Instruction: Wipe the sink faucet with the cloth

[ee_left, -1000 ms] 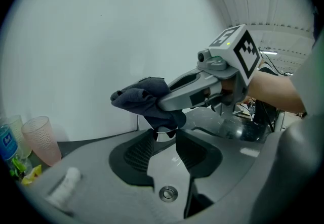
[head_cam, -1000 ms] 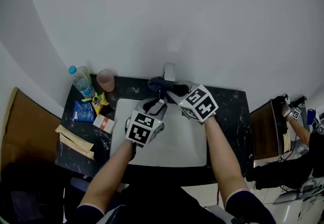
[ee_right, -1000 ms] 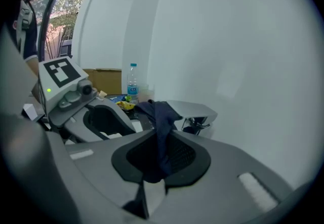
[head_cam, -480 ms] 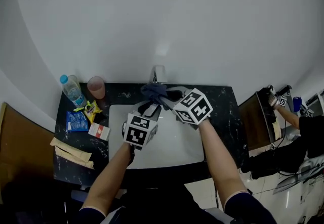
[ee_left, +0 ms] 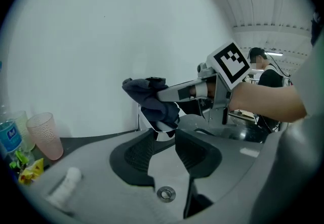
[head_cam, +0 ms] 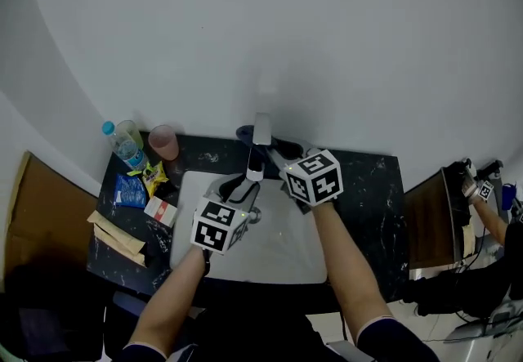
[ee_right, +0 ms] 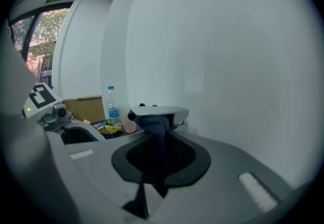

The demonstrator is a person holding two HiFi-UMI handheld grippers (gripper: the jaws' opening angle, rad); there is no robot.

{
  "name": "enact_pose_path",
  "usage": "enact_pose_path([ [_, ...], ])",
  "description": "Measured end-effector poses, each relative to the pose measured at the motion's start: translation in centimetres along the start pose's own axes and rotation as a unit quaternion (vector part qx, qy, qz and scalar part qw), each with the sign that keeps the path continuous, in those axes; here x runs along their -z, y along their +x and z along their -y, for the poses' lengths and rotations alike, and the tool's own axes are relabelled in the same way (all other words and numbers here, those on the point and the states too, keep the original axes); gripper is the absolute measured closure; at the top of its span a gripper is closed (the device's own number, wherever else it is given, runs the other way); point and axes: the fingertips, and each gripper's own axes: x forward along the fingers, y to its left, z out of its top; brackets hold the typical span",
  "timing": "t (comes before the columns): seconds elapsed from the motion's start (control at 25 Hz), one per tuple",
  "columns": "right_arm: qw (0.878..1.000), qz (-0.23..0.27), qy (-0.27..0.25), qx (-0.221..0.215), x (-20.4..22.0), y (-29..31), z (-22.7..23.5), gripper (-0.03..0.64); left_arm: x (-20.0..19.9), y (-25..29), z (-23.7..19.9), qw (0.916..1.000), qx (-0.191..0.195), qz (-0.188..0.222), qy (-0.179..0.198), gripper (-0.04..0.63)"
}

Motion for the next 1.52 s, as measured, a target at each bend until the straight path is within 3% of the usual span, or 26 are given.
enact_pose_path([
  [0.12, 0.999, 0.024, 0.027, 0.003, 0.3, -0.7, 0.9, 0.569, -0.1, 0.2, 0.2, 1.0, -0.01, 0.002, 0.001, 0.463],
  [0.24, 0.999, 0.011, 0.03, -0.014, 1.4, -1.1, 0.1, 0.571, 0.0, 0.1, 0.3, 0.9999, -0.011, 0.005, 0.0, 0.465],
  [0.52, 0.992, -0.048, -0.074, -0.093, 2.4, -3.6, -6.0, 0.571, 0.3, 0.0, 0.3, 0.9997, 0.018, 0.002, 0.017, 0.469],
  [0.68, 0.99, -0.059, -0.068, -0.106, 3.2, -5.2, -7.7, 0.571, 0.7, -0.3, 0.6, 0.9993, 0.035, 0.008, 0.007, 0.469],
  [0.92, 0.993, -0.037, -0.049, -0.102, 3.2, -6.6, -8.8, 0.571, 1.3, -2.9, 0.8, 0.9969, 0.074, 0.026, -0.009, 0.466],
  [1.2, 0.988, -0.014, -0.056, -0.143, 3.4, -6.3, -11.2, 0.571, -3.0, -6.8, 0.6, 0.9808, 0.157, 0.111, -0.031, 0.399],
  [1.32, 0.986, -0.018, -0.081, -0.147, 3.3, -5.6, -12.1, 0.569, -4.0, -7.3, 1.5, 0.9757, 0.182, 0.12, -0.019, 0.397],
  [1.52, 0.977, -0.025, -0.141, -0.158, 3.3, -4.9, -13.9, 0.571, -4.3, -7.1, 1.5, 0.9768, 0.18, 0.116, -0.007, 0.397],
])
